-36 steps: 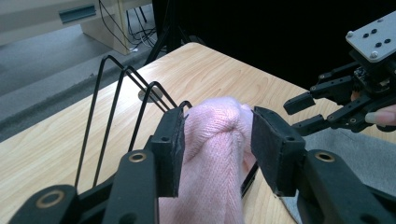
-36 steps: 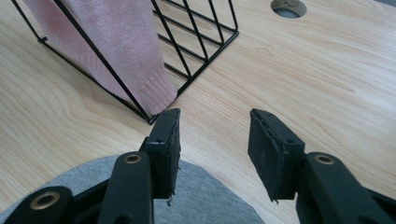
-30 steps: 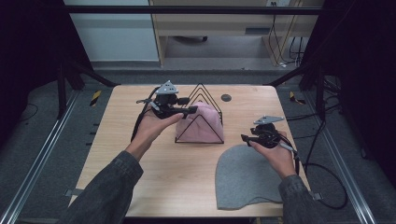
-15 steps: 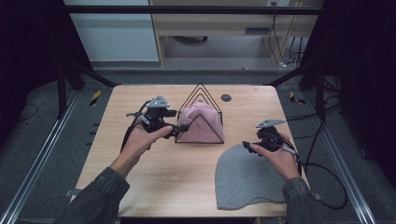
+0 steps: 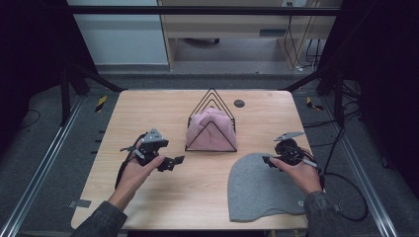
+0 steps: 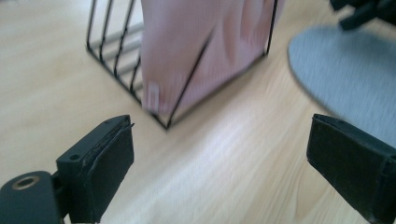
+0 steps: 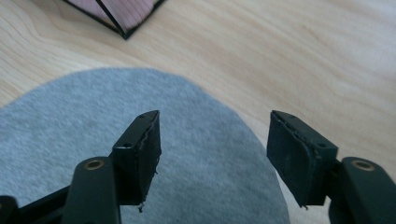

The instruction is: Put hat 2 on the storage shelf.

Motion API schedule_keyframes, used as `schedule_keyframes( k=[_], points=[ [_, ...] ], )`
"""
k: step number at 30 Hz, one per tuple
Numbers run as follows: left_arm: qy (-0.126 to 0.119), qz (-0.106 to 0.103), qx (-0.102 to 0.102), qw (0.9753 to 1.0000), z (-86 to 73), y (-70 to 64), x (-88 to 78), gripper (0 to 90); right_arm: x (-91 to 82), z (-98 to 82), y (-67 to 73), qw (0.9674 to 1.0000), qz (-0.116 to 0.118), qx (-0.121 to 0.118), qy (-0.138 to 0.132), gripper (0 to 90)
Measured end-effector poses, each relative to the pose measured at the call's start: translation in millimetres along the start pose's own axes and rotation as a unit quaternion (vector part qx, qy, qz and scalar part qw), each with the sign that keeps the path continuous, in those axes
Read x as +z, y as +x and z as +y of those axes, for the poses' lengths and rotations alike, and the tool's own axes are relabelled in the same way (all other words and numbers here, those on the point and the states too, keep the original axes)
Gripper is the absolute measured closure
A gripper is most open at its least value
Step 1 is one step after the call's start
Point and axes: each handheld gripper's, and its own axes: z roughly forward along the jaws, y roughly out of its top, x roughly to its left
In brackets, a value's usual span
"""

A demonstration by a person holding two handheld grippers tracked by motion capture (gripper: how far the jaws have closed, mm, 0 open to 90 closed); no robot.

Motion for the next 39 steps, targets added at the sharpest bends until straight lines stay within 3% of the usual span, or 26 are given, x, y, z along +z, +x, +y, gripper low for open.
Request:
schedule_keyframes(
  k=[2, 5, 9, 12, 19, 39],
  points=[
    [0.014, 0.004, -0.002, 0.9999, -10.9, -1.8, 1.3, 7.0, 0.5, -3.3, -1.3, 0.9999, -0.001, 0.006, 0.01, 37.5],
    [0.041, 0.011, 0.01, 0.9991, -17.9, -4.8, 1.6, 7.1, 1.4, -7.5, -3.6, 0.9997, 0.001, 0.012, 0.021, 39.0],
    [0.047, 0.02, 0.007, 0.9987, -27.4, -4.6, -6.4, 7.5, -2.6, -12.1, -9.6, 0.9993, -0.002, 0.02, 0.03, 39.5],
    [0.061, 0.006, 0.001, 0.9981, -33.8, -2.2, -9.6, 7.5, -5.7, -15.4, -15.4, 0.9987, -0.002, 0.03, 0.041, 38.2],
    [0.058, 0.012, -0.006, 0.9982, -39.3, 4.3, -14.0, 8.6, -5.8, -18.8, -24.2, 0.9972, 0.0, 0.05, 0.055, 35.7],
    [0.068, 0.007, 0.006, 0.9977, -40.9, 1.0, -8.8, 9.2, 10.5, -17.0, -17.9, 0.9954, 0.005, 0.034, 0.089, 37.1]
  ],
)
